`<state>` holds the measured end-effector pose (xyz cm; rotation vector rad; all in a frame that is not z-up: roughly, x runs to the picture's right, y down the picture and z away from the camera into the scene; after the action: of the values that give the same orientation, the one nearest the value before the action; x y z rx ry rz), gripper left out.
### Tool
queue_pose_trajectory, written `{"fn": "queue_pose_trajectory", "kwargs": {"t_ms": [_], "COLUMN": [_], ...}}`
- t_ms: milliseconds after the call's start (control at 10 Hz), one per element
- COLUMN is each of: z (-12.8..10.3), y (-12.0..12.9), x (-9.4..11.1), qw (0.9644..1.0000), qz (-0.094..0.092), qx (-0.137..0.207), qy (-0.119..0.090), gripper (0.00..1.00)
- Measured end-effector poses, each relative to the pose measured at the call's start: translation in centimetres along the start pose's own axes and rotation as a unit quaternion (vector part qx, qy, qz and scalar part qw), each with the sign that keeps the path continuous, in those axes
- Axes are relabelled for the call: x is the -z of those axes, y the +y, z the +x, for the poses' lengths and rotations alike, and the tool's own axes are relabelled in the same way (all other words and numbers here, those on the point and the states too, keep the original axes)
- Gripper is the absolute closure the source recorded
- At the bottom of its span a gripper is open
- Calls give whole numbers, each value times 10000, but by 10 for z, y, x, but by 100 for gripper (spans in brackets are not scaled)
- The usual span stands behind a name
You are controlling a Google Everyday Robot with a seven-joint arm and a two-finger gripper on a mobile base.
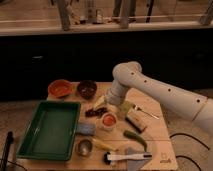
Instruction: Place apple in paper cup
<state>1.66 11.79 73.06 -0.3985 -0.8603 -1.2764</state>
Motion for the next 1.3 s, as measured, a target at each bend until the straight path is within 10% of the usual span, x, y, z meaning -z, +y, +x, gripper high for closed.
{"fn": "queue_pose_trajectory", "kwargs": {"t_ms": [1300], "z": [-5], "y": [1], "x": [1], "qw": [9999], "qz": [31], "qx": [28], "qy": [135], "gripper": [20]}}
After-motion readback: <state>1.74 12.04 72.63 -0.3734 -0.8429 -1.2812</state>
